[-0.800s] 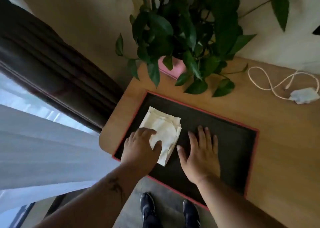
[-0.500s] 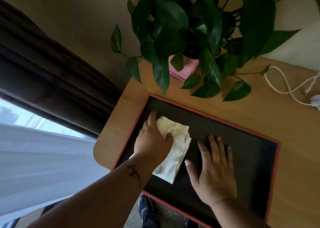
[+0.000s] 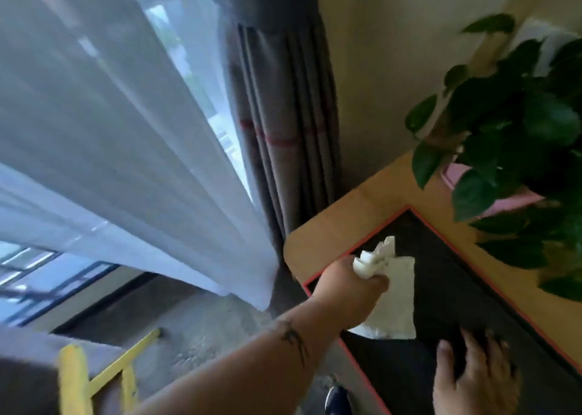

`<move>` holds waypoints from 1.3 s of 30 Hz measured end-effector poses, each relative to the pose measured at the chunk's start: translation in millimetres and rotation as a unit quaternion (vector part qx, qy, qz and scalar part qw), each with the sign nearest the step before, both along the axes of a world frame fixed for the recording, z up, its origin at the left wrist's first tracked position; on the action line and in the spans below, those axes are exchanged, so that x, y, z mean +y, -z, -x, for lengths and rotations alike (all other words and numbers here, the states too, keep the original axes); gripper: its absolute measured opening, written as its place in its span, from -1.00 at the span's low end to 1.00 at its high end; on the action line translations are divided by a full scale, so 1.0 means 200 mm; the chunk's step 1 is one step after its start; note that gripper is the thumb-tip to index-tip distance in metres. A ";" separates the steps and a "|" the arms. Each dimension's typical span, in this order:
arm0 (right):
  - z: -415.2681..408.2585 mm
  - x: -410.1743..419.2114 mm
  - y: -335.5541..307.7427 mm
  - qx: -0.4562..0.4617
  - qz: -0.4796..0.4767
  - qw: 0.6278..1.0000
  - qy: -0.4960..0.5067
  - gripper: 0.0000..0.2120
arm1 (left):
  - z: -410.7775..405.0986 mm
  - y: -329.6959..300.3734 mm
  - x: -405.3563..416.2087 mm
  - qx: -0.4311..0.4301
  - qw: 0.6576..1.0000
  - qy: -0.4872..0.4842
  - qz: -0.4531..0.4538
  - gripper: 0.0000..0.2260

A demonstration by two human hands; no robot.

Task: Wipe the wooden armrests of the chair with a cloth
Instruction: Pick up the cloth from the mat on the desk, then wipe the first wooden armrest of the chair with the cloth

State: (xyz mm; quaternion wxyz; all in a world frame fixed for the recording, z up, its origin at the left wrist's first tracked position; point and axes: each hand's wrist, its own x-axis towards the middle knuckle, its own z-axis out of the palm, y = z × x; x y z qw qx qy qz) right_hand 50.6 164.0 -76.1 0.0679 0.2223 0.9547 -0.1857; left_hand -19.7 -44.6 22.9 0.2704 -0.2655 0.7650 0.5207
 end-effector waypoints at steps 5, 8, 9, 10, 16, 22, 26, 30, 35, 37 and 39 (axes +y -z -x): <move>0.06 -0.29 -0.31 0.077 0.250 0.961 -0.091 -0.76 | -0.23 -0.21 -0.27 0.072 0.978 -0.187 -0.054 -0.62; 0.02 -0.69 -0.60 0.019 0.317 0.905 -0.283 -0.87 | -0.42 -0.39 -0.49 0.140 0.952 -0.268 -0.046 -0.70; 0.01 -0.82 -0.66 0.001 0.327 0.882 -0.341 -0.86 | -0.50 -0.45 -0.58 0.151 0.943 -0.294 -0.040 -0.71; 0.00 -0.95 -0.70 -0.004 0.331 0.863 -0.382 -0.85 | -0.58 -0.49 -0.67 0.158 0.932 -0.325 -0.036 -0.73; -0.27 -1.72 -0.81 -0.055 0.391 0.762 -0.514 -0.53 | -1.14 -0.61 -1.26 0.216 0.825 -0.518 -0.063 -0.75; -0.72 -2.36 -0.76 -0.195 0.356 0.628 -0.664 0.13 | -1.67 -0.53 -1.75 0.172 0.757 -0.619 -0.119 -0.79; -0.96 -2.73 -0.62 -0.243 0.351 0.572 -0.700 0.23 | -1.94 -0.42 -2.00 0.140 0.708 -0.673 -0.164 -0.77; -1.14 -3.02 -0.48 -0.254 0.311 0.531 -0.746 0.04 | -2.16 -0.25 -2.19 0.116 0.667 -0.717 -0.165 -0.79; -1.30 -3.31 -0.20 -0.252 0.224 0.487 -0.806 -0.31 | -2.36 0.04 -2.33 0.083 0.677 -0.729 -0.057 -0.91; -1.34 -3.39 -0.06 -0.254 0.194 0.478 -0.818 -0.43 | -2.45 0.17 -2.37 0.051 0.684 -0.728 -0.005 -0.82; -1.36 -3.45 0.10 -0.251 0.179 0.470 -0.827 -0.45 | -2.55 0.33 -2.36 0.021 0.679 -0.733 0.044 -0.70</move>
